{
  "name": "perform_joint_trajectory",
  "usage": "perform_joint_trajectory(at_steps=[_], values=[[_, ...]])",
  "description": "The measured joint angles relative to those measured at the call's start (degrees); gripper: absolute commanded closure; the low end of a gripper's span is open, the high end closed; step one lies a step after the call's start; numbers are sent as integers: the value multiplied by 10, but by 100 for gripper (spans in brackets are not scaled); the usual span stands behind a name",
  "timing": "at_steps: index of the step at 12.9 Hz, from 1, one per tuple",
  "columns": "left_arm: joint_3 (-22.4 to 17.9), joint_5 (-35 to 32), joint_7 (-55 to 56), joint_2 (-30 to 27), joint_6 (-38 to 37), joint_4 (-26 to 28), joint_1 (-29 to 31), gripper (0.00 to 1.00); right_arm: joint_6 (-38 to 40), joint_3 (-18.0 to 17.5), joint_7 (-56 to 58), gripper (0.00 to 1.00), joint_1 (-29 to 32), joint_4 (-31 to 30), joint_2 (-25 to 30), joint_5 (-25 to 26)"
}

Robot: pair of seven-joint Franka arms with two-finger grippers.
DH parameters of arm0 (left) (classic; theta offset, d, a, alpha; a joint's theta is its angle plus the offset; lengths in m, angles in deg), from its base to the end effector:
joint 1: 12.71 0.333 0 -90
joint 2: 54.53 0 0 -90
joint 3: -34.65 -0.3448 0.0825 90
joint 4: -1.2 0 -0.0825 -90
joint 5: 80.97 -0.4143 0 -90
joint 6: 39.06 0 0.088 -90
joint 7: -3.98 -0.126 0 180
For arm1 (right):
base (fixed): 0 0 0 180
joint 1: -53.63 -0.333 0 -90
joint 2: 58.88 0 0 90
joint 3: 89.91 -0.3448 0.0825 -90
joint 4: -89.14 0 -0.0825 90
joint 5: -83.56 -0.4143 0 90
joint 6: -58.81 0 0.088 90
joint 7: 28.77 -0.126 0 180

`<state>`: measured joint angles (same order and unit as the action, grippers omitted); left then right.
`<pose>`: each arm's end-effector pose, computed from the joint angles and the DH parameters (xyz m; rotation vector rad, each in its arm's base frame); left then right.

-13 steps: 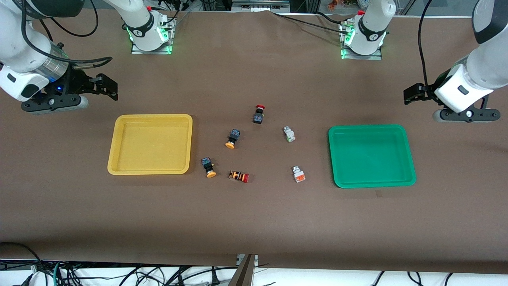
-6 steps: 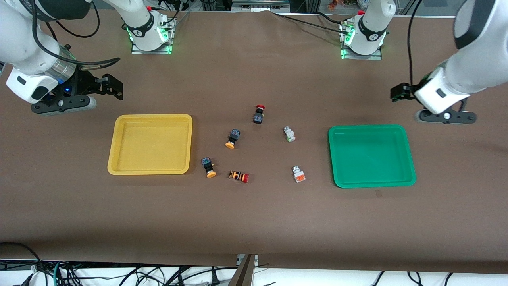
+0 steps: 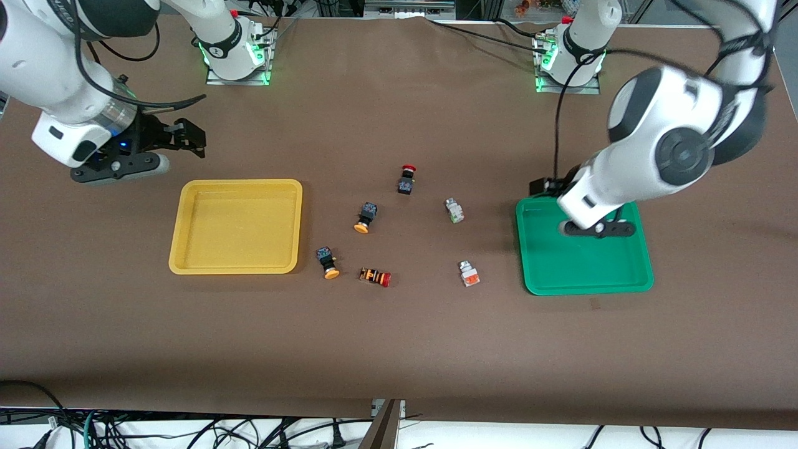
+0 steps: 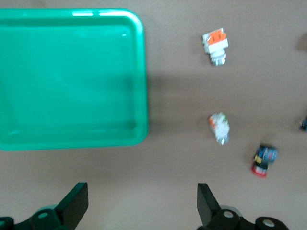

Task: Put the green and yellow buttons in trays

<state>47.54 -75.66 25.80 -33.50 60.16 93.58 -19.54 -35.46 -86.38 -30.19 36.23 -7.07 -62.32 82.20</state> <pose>0.6302 -0.2208 0.3993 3.0343 0.1024 -0.4340 0.5827 0.1477 0.5505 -3.1128 -0.3349 0.1497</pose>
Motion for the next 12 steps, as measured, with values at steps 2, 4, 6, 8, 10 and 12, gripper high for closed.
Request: perform_joint_trajectory(at_steps=[2,4,6,8,10,12], values=[[3,1,71,47,43,0,-54,0,-45,-4,0,0,-17,-4,-36,-11],[4,1,114,79,79,7,-99,0,-132,-6,-2,0,-41,-7,-99,-28],[4,1,119,97,143,43,-110,0,-247,-7,-9,0,-68,-7,-179,-42],[5,1,119,104,218,90,-116,0,-363,-7,-21,0,-92,-6,-259,-59],[5,1,118,113,256,113,-124,0,-457,-8,-29,0,-108,-1,-324,-62],[5,1,117,130,292,116,-133,0,-504,-8,-35,1,-119,14,-370,-63]])
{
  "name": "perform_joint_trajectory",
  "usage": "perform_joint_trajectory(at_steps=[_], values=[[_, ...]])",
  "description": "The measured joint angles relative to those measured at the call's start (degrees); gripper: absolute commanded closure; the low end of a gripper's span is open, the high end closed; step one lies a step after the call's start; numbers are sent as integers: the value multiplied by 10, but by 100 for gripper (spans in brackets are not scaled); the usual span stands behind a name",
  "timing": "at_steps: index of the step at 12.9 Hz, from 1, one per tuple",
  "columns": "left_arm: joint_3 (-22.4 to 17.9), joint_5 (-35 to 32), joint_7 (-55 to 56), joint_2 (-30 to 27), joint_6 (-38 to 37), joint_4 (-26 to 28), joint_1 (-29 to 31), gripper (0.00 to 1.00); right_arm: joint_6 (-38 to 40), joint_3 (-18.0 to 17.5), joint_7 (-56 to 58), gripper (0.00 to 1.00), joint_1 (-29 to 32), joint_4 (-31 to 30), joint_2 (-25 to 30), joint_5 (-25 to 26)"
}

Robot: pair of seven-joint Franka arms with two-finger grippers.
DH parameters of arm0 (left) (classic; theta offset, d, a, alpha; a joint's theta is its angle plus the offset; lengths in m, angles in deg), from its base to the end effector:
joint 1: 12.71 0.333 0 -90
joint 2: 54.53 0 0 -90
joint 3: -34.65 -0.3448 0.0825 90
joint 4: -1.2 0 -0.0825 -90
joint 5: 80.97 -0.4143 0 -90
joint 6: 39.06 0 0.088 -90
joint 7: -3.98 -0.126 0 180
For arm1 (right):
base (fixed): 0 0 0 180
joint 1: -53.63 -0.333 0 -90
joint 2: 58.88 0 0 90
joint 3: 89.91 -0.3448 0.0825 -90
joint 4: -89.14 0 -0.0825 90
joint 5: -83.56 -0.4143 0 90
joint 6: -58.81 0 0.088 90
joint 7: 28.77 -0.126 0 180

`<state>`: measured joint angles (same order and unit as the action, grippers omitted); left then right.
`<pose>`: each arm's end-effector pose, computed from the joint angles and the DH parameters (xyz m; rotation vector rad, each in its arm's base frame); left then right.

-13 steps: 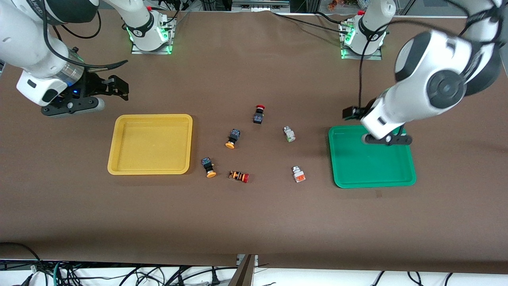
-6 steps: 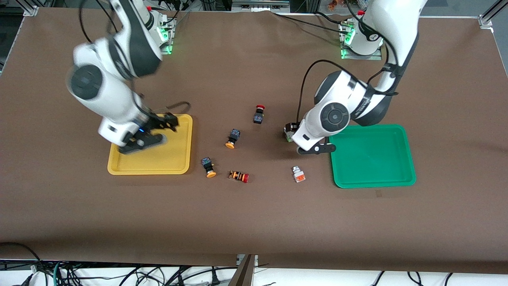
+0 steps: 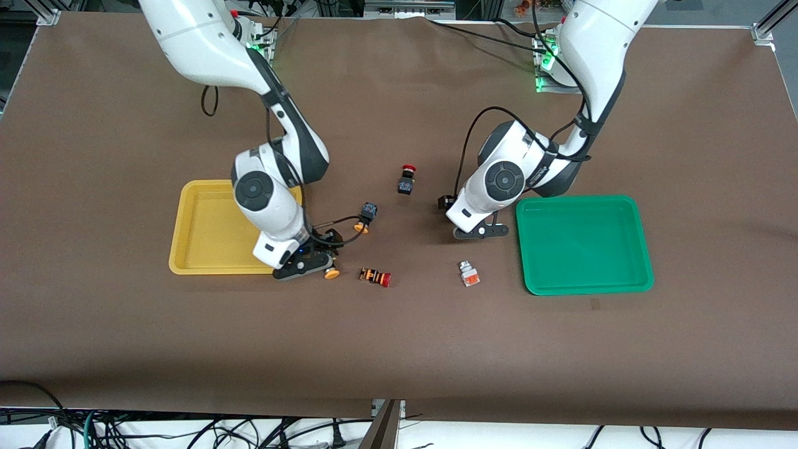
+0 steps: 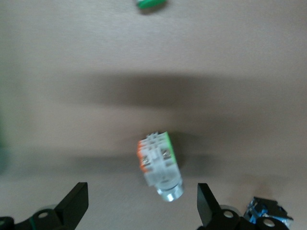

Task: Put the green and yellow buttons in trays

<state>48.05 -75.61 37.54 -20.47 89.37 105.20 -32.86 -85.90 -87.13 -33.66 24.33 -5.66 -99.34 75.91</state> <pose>0.5584 -0.3663 0.1908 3.0343 0.1413 -0.3678 0.6640 0.3363 0.1963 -3.0035 -0.4372 -0.2209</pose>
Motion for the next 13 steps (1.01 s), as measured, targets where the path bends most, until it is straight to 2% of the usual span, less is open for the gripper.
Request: perform_joint_trajectory(at_steps=[1,2,4,6,9,11,13], values=[[0,0,-3,7,18,0,-3,0,-12,0,-1,3,-2,6,-13,0],[0,0,-8,13,28,0,-4,16,-18,0,-1,11,-4,10,-21,0],[0,0,-16,22,30,1,-4,53,-30,0,-2,36,-7,11,-29,-1],[-1,0,-29,33,30,1,-4,83,-34,0,-13,57,-11,11,-35,-1],[-1,0,-36,36,32,-1,-4,98,-34,1,-17,94,-11,10,-36,-1],[-1,0,-40,32,20,-5,-4,99,-26,4,-17,95,-10,11,-35,-1],[-7,-4,-50,20,-46,-22,-2,98,20,11,-17,95,-8,17,-24,-1]])
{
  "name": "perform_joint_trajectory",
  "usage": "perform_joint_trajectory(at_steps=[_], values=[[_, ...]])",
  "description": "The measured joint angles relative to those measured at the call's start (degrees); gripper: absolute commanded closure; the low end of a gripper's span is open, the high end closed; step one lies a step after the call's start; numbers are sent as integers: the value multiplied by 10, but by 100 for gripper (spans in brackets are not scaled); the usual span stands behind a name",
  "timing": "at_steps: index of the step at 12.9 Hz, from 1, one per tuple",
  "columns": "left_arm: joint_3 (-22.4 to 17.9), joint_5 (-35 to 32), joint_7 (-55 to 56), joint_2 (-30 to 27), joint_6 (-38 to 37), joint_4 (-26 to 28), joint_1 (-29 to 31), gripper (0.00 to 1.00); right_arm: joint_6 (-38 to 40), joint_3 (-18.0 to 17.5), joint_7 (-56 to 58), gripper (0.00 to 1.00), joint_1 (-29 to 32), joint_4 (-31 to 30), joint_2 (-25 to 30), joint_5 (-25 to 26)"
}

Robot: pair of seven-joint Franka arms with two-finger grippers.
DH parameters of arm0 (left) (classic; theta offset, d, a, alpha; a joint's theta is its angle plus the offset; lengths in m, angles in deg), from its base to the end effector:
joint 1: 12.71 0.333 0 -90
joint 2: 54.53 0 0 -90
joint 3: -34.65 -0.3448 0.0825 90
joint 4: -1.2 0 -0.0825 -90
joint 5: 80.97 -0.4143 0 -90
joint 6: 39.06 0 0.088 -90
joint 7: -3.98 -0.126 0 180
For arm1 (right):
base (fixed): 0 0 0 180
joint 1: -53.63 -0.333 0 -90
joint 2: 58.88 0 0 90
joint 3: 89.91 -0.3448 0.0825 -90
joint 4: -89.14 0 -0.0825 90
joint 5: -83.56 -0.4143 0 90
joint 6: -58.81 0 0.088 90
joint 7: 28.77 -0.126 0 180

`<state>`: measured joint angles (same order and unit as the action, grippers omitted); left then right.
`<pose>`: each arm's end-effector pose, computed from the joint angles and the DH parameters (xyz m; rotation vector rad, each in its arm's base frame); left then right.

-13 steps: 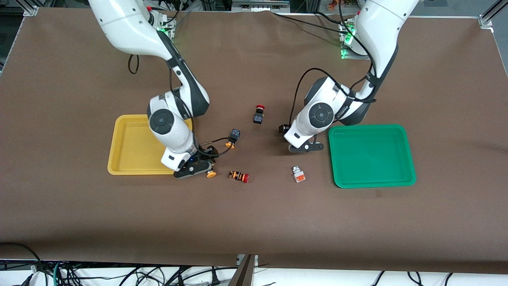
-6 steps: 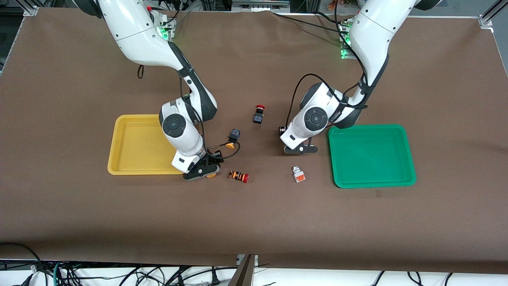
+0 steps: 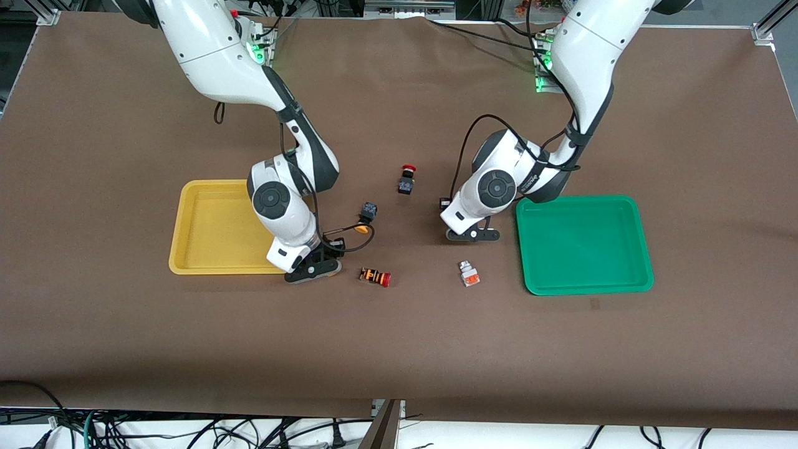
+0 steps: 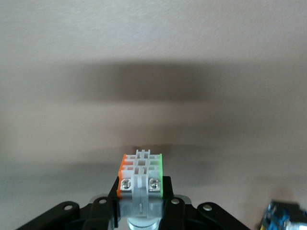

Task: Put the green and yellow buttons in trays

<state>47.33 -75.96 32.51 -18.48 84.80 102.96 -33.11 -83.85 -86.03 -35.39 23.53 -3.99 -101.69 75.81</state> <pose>0.5598 -0.3617 0.1780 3.0531 0.0063 -0.4632 0.6649 0.3353 0.1757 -3.0360 -0.3972 -0.1578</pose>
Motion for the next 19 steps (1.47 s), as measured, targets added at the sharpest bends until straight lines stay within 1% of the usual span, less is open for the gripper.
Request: perform_joint_trajectory(at_steps=[2,4,5,6,7,8,9,10,11,12,13,14,15,17,19], values=[[-10,-26,-19,-17,-83,-31,7,97,83,23,8,95,2,6,35,0],[-15,-76,-28,-35,-167,-57,16,94,167,59,48,94,7,5,75,0],[-16,-110,-29,-43,-201,-65,21,94,188,79,69,94,9,-5,92,0],[-17,-139,-33,-51,-231,-73,30,94,191,98,87,94,12,-28,105,0],[-18,-156,-52,-56,-250,-80,43,94,172,110,97,91,15,-62,112,0],[-20,-165,-99,-57,-257,-84,60,94,126,116,100,80,17,-107,116,0],[-21,-166,-172,-56,-258,-84,81,94,68,120,103,72,18,-155,116,0],[-22,-166,-251,-49,-253,-84,103,93,24,123,109,61,19,-196,115,0],[-22,-166,-328,-37,-237,-84,124,89,2,125,116,47,22,-220,116,0],[-23,-166,-381,-23,-223,-84,140,77,3,127,118,46,25,-225,121,0],[-23,-166,-412,-9,-214,-84,149,38,14,128,120,46,26,-224,127,0],[-21,-166,-424,2,-208,-84,149,0,28,129,121,33,26,-223,136,0],[-17,-166,-425,9,-200,-84,146,0,38,129,123,1,26,-223,144,0],[-13,-166,-425,10,-190,-92,140,0,52,136,128,1,26,-222,158,0],[-9,-164,-426,8,-184,-130,138,0,93,132,99,1,26,-210,173,-3]])
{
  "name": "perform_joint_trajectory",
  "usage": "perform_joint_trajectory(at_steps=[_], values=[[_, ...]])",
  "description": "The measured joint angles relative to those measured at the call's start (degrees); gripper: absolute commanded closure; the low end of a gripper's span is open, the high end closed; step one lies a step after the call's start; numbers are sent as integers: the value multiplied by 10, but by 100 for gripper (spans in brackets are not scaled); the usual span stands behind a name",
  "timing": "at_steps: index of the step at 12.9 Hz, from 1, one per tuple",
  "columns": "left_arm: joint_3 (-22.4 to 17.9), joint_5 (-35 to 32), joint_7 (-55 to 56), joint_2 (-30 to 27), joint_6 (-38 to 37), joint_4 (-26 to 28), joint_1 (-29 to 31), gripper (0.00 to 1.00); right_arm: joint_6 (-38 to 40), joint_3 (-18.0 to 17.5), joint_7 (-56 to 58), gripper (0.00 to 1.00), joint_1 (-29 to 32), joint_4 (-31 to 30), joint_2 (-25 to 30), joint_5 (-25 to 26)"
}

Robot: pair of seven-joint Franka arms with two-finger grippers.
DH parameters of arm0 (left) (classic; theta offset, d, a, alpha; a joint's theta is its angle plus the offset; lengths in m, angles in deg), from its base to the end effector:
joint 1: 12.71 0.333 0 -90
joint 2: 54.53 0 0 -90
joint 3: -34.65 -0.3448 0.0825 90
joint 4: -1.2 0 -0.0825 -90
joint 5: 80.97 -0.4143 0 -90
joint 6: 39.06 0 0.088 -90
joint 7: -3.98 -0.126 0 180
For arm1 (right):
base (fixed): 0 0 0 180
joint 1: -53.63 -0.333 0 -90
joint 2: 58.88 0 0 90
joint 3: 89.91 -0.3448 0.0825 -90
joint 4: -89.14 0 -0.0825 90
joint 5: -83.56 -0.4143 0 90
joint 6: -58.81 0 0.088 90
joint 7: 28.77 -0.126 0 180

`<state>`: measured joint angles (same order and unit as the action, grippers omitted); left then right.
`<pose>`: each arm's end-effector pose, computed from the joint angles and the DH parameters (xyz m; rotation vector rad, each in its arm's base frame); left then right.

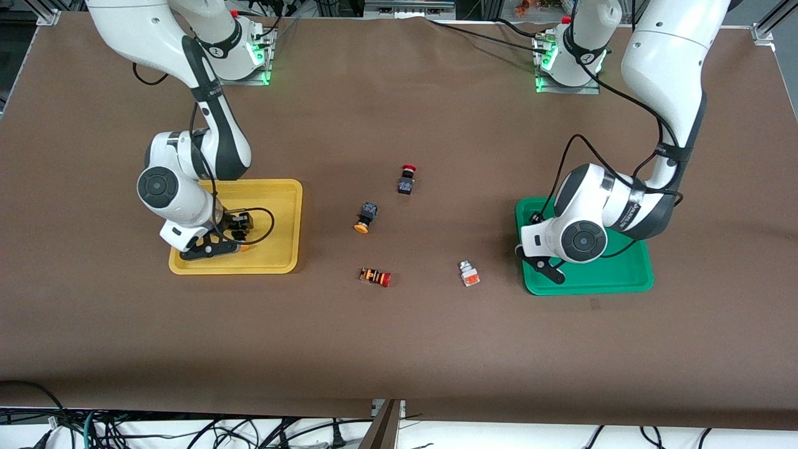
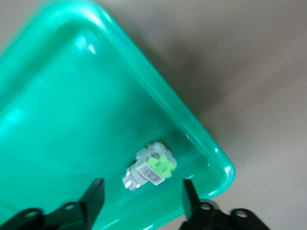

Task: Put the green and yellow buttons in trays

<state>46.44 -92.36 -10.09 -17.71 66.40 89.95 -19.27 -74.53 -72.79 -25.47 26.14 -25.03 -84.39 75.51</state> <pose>0.6742 -0.1850 0.2441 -2.8842 0.9435 0.5089 0.6181 0.1210 0.2227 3.0933 0.2470 -0.1304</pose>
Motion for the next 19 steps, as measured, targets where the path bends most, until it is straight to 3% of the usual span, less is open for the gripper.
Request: perform_joint_trajectory(at_steps=[2,6,9,11,13,14,15,17,18,19], values=[[19,10,-1,3,21,-55,-11,0,53,-35,-91,1,-2,38,11,-2],[23,26,8,76,200,-118,-69,0,55,-142,-328,1,-22,88,-7,-56],[17,102,5,131,242,-131,-61,0,0,-154,-457,1,-74,101,-50,-62],[17,132,14,141,247,-138,-49,0,-42,-155,-509,1,-103,102,-84,-66],[21,142,91,140,247,-145,-48,0,-79,-155,-545,3,-127,102,-111,-66],[24,142,131,140,248,-147,-51,0,-89,-155,-551,15,-133,102,-118,-66],[25,142,161,140,249,-146,-56,0,-94,-155,-553,33,-134,103,-122,-66],[25,142,199,136,250,-124,-62,0,-94,-153,-552,78,-134,105,-123,-66],[25,142,238,123,250,-101,-63,0,-94,-152,-550,89,-133,106,-123,-66],[25,139,292,101,251,-78,-63,0,-93,-150,-545,94,-133,108,-123,-66]])
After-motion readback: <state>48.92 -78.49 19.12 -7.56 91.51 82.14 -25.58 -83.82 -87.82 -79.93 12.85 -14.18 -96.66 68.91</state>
